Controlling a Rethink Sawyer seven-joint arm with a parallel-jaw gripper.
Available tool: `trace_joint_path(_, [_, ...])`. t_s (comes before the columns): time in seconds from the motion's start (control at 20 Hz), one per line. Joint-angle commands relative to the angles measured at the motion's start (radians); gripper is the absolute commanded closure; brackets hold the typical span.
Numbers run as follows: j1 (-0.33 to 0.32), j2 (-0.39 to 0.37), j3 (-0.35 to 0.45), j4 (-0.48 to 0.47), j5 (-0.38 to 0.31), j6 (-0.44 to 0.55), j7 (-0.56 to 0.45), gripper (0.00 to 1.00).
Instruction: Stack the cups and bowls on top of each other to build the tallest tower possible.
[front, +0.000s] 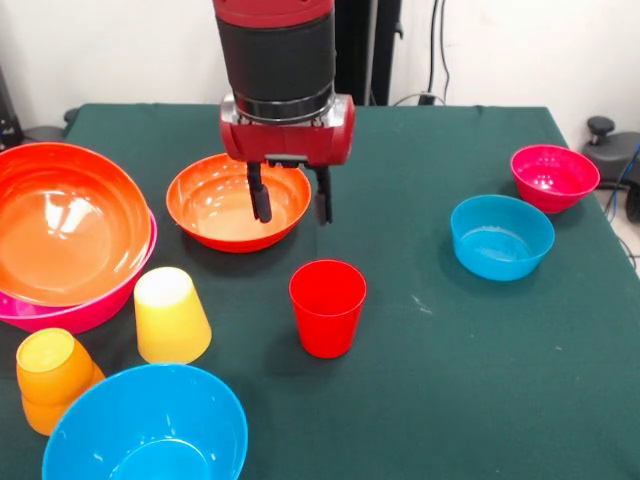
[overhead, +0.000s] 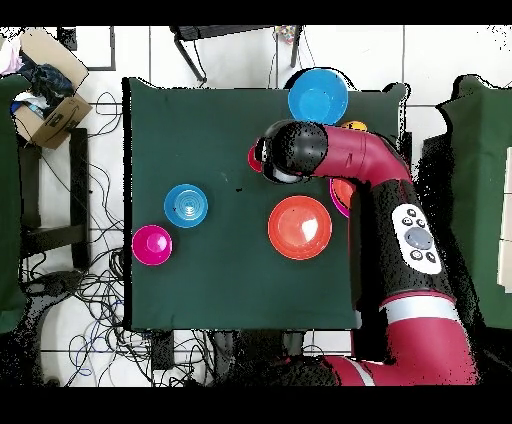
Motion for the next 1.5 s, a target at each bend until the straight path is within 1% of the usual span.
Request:
trace_joint_path(0.05, [0.043, 0.106, -0.030, 0.092, -0.094, -0.130, 0.055, 0.00])
trace_joint_path(0.2, [0.051, 0.125, -0.033, 0.093, -0.096, -0.139, 0.041, 0.00])
trace_joint_path(0.4, [0.067, 0.154, -0.058, 0.092, -0.083, -0.126, 0.070, 0.00])
trace_joint_path(0.5, [0.065, 0.154, -0.057, 0.106, -0.067, -0.128, 0.078, 0.00])
trace_joint_path(0.65, [0.067, 0.146, -0.058, 0.124, -0.034, -0.084, 0.090, 0.00])
trace_joint_path(0.95, [0.066, 0.095, -0.052, 0.166, 0.006, 0.008, 0.079, 0.00])
trace_joint_path(1.1, [0.077, 0.063, -0.067, 0.171, 0.011, 0.066, 0.077, 0.00])
trace_joint_path(1.25, [0.080, 0.015, -0.078, 0.186, 0.011, 0.126, 0.064, 0.00])
trace_joint_path(1.35, [0.080, -0.006, -0.086, 0.194, 0.011, 0.135, 0.072, 0.00])
trace_joint_path(1.5, [0.081, -0.021, -0.095, 0.211, 0.004, 0.124, 0.082, 0.00])
